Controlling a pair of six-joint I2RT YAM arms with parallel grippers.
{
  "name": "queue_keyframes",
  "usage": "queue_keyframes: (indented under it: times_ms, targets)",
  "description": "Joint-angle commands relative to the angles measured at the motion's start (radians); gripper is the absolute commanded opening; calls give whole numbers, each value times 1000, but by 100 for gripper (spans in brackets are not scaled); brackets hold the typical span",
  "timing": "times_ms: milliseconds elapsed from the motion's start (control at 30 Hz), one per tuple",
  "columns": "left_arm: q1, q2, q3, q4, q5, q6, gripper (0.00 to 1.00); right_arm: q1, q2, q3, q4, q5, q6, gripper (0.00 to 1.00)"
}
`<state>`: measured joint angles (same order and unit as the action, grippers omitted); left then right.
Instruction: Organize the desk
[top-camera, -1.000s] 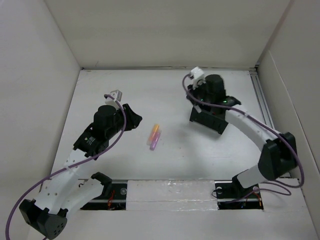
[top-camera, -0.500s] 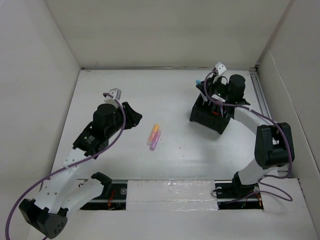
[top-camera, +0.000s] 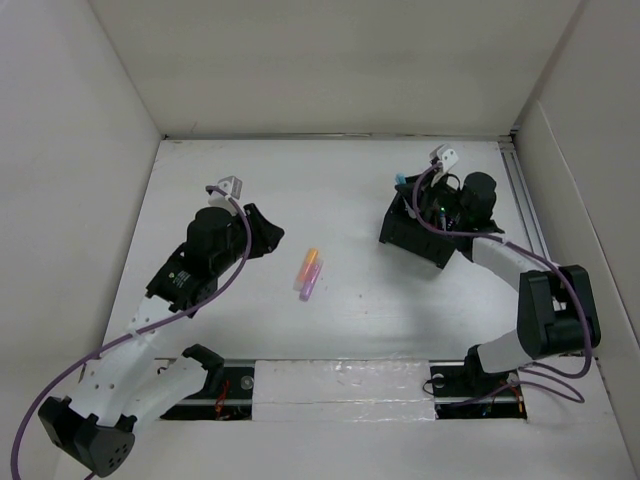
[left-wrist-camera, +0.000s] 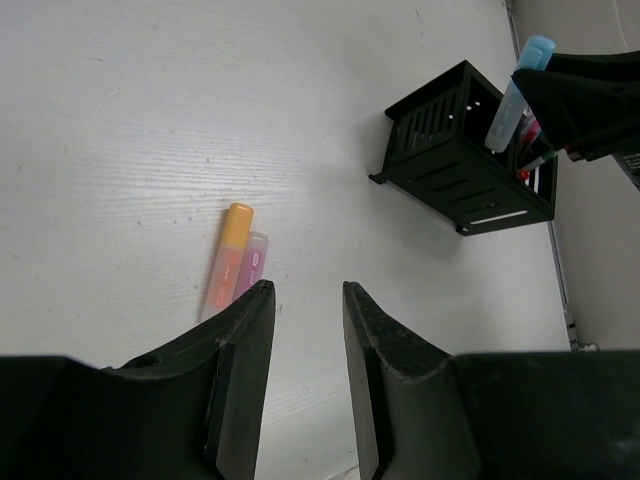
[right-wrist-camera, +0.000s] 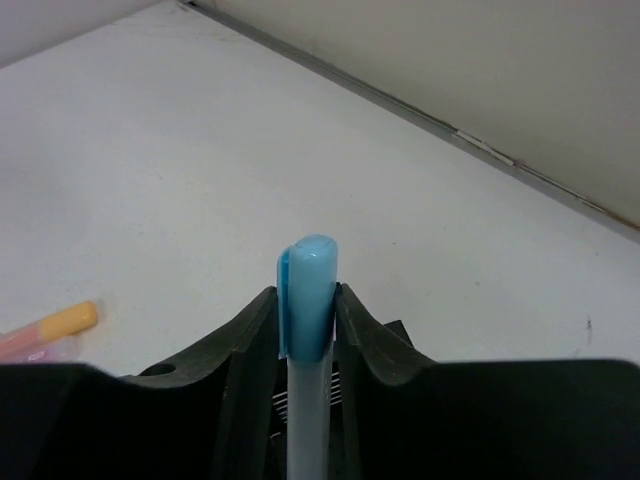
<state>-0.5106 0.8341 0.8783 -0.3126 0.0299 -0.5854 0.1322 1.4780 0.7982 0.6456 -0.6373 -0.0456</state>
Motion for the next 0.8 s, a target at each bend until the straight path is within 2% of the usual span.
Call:
queue_keyframes:
  times_ms: [0,67,100,133,200,267,300,333,367,433,467,500,567,633,667,767]
  targets:
    - [-5,8,28,29,1,1,30,-2,-48,3,-3,36,-42,40]
    - [-5,13,28,33,4,1,30,-2,-80,-4,-14,53,-45,48]
    - [-5,17,31,36,7,2,30,-2,-120,13,-65,83,-68,57]
    - [-5,17,31,37,7,2,30,-2,-120,13,-66,83,-68,57]
    - [-5,20,33,41,8,4,30,-2,-142,62,-128,117,-120,64]
    - [-5,20,34,40,7,6,30,23,-168,104,-253,157,-163,65]
    - [-5,17,34,40,5,6,30,35,-179,134,-285,166,-201,63]
    - [-5,17,36,40,2,7,30,73,-197,145,-346,178,-215,56]
    - [-5,13,34,40,-1,7,30,99,-202,154,-374,207,-226,34]
    - [-5,10,37,37,-8,12,30,203,-205,177,-487,252,-252,12]
    - [-5,8,40,30,-18,15,30,246,-194,180,-524,318,-257,4]
    - [-5,7,47,27,-19,18,30,289,-188,182,-561,358,-244,0]
    - [-5,3,53,18,-19,24,30,425,-161,150,-624,463,-212,0]
    - [-5,-1,59,9,-64,25,29,507,-136,107,-606,511,-139,11]
    - [-5,-7,62,-2,-67,24,28,568,-121,78,-597,537,-113,25]
    - [-5,-20,70,-13,-74,24,27,628,-35,79,-574,531,-37,44]
